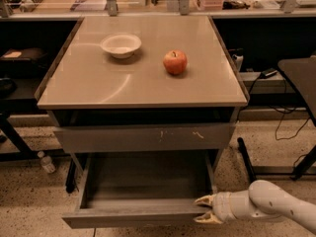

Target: Open middle drawer

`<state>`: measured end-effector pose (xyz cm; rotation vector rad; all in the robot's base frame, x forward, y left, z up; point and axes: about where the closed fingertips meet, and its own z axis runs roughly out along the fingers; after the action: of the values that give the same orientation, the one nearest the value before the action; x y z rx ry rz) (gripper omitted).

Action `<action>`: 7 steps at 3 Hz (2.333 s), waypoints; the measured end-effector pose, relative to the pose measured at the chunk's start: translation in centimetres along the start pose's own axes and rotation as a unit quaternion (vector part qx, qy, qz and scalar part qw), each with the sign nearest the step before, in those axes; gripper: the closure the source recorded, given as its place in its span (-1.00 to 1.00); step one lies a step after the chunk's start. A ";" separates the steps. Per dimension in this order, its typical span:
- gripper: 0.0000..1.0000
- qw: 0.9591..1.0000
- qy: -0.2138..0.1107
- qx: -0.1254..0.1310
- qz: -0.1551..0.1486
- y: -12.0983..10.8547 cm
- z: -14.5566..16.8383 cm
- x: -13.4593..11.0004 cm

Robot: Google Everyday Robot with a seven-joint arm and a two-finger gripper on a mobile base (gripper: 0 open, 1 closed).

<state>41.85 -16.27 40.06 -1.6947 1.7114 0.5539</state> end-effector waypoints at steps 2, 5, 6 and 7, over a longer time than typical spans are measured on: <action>0.69 1.000 0.000 0.000 0.000 0.0 0.1 -0.3; -0.16 1.000 -0.005 -0.008 0.001 0.8 -0.1 -0.3; 0.28 1.000 -0.005 -0.008 0.001 0.8 -0.1 -0.3; 0.78 1.000 -0.005 -0.009 0.002 1.9 -0.8 0.0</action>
Offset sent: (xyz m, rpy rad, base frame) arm -0.0004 0.0023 0.0011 0.0001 0.0000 0.0000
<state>39.88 -16.66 40.37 -1.6978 1.7075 0.5798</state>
